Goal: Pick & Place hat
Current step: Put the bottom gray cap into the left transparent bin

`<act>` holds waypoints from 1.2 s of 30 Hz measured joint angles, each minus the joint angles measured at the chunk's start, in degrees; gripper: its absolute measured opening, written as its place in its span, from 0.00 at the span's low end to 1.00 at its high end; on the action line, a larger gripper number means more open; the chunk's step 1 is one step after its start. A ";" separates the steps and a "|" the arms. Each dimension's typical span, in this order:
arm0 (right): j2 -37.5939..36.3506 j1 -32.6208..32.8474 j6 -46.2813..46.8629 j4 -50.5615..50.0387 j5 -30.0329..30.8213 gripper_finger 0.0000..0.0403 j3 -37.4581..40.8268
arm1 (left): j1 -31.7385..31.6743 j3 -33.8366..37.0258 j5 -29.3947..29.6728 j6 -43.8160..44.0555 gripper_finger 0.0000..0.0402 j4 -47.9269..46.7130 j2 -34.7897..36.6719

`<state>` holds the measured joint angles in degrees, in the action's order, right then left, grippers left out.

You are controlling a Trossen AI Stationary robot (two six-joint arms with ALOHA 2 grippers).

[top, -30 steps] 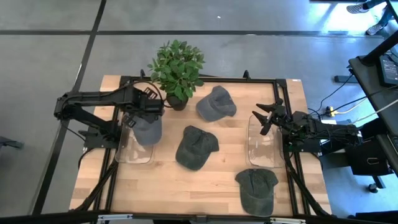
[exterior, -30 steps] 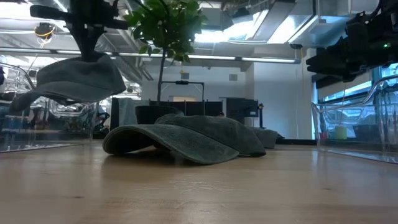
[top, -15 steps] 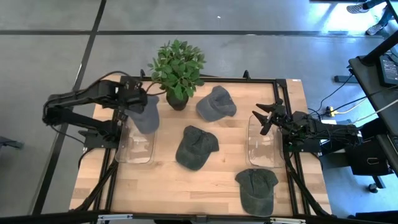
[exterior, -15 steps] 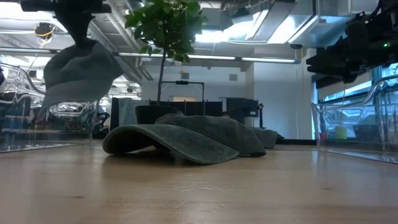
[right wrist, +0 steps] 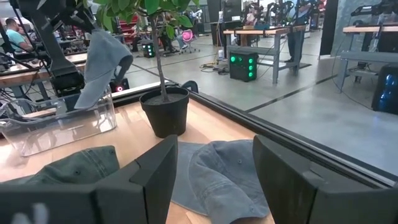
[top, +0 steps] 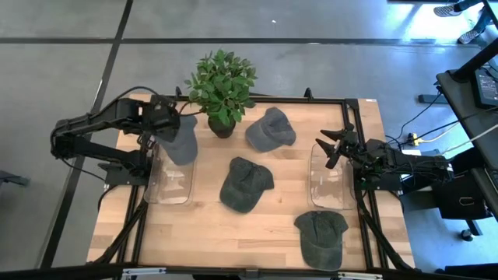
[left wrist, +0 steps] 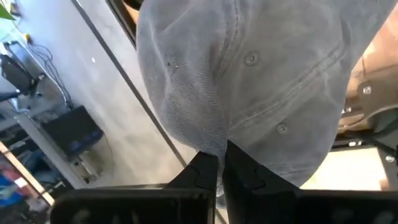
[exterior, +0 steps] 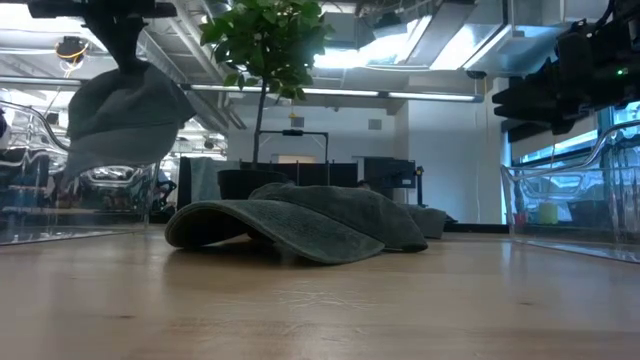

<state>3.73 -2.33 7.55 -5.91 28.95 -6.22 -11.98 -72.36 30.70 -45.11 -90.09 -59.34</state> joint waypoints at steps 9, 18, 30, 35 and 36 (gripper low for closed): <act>0.02 0.00 3.00 -0.59 -0.02 0.52 0.00 | 2.03 0.00 0.21 -7.31 0.01 0.06 -1.10; 0.02 0.00 4.77 -0.89 0.11 0.52 0.00 | 6.27 0.00 -1.13 -4.88 0.03 0.07 -1.09; 0.02 -0.01 5.69 -0.87 0.04 0.52 0.00 | 8.23 0.00 -7.15 5.15 0.03 0.05 -2.19; 0.02 0.00 5.73 -0.87 0.04 0.52 0.00 | 6.84 0.00 -7.00 7.61 0.04 0.07 -2.06; 0.02 0.00 5.77 -0.87 0.04 0.52 0.00 | 6.54 0.00 -7.26 8.66 0.04 0.07 -2.04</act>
<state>3.75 -2.33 13.32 -6.79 28.99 -6.22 -5.44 -72.36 23.44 -36.45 -90.02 -61.39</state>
